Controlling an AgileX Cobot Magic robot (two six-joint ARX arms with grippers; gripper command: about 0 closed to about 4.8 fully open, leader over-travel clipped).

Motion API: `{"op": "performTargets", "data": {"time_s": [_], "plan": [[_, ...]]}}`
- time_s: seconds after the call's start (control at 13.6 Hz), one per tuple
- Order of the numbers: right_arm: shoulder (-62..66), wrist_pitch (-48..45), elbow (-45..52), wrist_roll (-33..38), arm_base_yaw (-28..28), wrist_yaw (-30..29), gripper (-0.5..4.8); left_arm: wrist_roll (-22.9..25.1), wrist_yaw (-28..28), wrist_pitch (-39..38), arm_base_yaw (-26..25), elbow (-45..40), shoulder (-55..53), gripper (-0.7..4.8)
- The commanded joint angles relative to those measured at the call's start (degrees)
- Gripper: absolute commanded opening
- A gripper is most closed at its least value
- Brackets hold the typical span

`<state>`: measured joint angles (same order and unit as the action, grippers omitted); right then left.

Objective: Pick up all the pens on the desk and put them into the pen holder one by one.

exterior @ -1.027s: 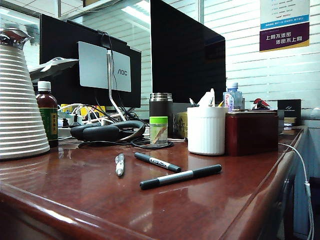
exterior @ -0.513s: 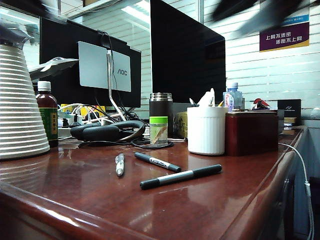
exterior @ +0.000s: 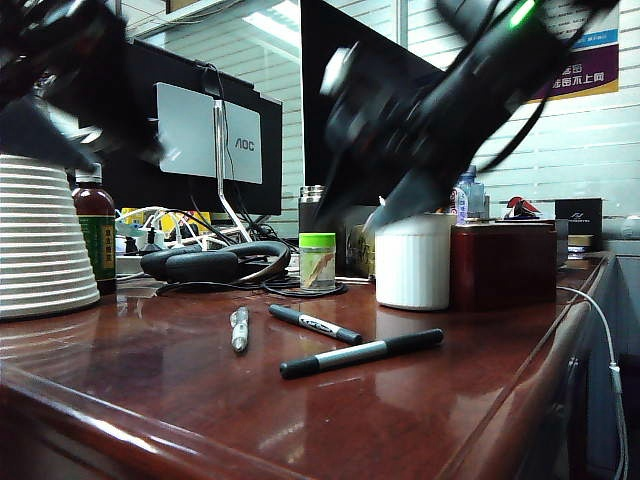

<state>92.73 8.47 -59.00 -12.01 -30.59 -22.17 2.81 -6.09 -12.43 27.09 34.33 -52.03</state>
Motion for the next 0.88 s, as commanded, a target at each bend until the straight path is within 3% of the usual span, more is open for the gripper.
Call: {"op": "performTargets", "data": {"time_s": [0.07, 0.37, 0.44, 0.51, 0.59, 0.66, 0.73, 0.88], "plan": [[5.4, -0.7, -0.2, 0.0, -2.9, 2.0, 4.53, 0.2, 1.5, -3.6, 0.2, 0.3, 0.2, 4.79], [11.1, -1.9, -0.2, 0.0, -5.7, 7.1, 4.48, 0.2, 2.4, -5.6, 0.1, 0.3, 0.2, 4.79], [11.9, -2.0, -0.2, 0.0, -5.9, 7.3, 4.25, 0.2, 2.4, -6.1, 0.1, 0.3, 0.2, 4.79], [12.7, -1.9, -0.2, 0.0, -6.5, 7.4, 3.62, 0.2, 2.4, -6.8, 0.1, 0.3, 0.2, 4.79], [13.2, -1.4, -0.2, 0.0, -7.0, 7.5, 2.49, 0.2, 2.4, -7.5, 0.1, 0.3, 0.2, 4.79], [13.6, -0.9, -0.2, 0.0, -7.5, 7.7, 1.03, 0.2, 2.4, -8.1, 0.1, 0.3, 0.2, 4.79], [13.7, -0.5, -0.2, 0.0, -7.8, 7.7, 0.13, 0.2, 2.5, -8.5, 0.1, 0.3, 0.2, 4.79], [13.6, -0.4, -0.5, 0.0, -8.0, 7.9, -0.08, 0.2, 2.5, -8.7, 0.1, 0.3, 0.2, 4.79]]}}
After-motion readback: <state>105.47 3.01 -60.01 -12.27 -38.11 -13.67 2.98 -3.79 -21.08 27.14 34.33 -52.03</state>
